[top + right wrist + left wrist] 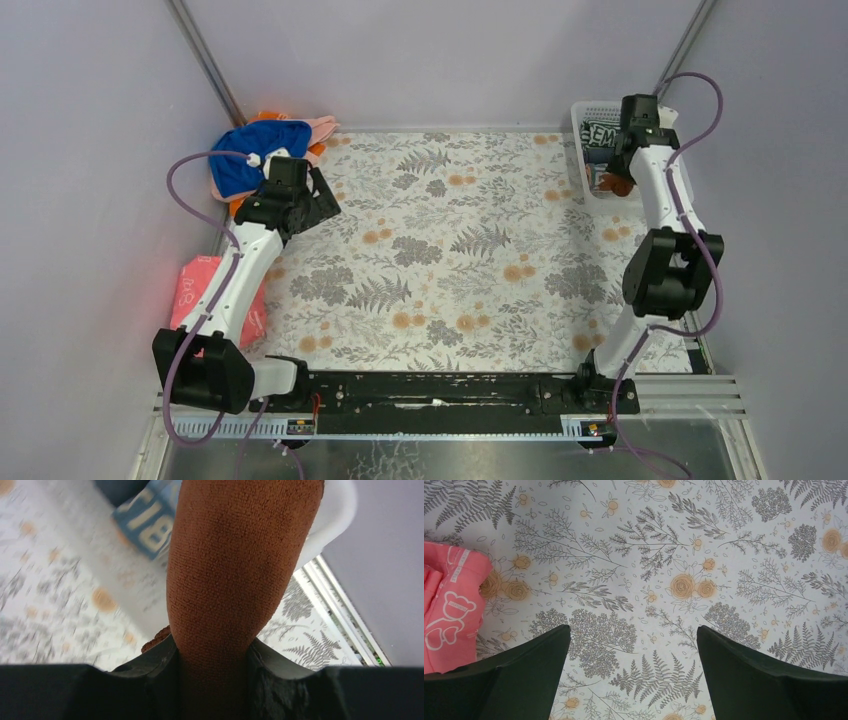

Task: Roll the towels
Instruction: Place the towel in the bin.

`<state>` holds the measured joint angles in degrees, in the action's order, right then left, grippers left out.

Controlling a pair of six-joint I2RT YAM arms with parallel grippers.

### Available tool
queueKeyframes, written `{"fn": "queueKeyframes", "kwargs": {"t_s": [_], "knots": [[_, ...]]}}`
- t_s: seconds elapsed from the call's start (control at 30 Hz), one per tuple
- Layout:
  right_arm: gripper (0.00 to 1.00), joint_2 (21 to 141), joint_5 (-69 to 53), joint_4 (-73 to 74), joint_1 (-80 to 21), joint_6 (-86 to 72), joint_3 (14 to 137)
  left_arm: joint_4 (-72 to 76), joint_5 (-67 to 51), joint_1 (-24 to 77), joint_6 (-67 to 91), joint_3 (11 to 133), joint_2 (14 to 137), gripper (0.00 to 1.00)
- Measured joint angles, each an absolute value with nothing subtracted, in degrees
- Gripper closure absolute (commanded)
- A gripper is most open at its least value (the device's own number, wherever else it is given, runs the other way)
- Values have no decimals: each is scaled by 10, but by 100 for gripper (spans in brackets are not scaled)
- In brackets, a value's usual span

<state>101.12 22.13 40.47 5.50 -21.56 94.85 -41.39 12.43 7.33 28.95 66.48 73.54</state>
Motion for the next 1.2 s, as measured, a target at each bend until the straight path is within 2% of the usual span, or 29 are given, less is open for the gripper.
{"fn": "queueKeyframes", "kwargs": {"t_s": [0.2, 0.5, 0.8, 1.2], "knots": [[100, 1120, 295, 416, 100, -242, 1032, -414, 132, 69, 286, 665, 735, 3], [100, 1261, 322, 448, 117, -274, 1120, -414, 133, 61, 285, 665, 736, 3], [100, 1308, 267, 450, 117, -330, 1136, -414, 129, 50, 286, 659, 740, 3], [100, 1310, 188, 429, 119, -410, 1114, -413, 110, 36, 287, 651, 742, 3]]}}
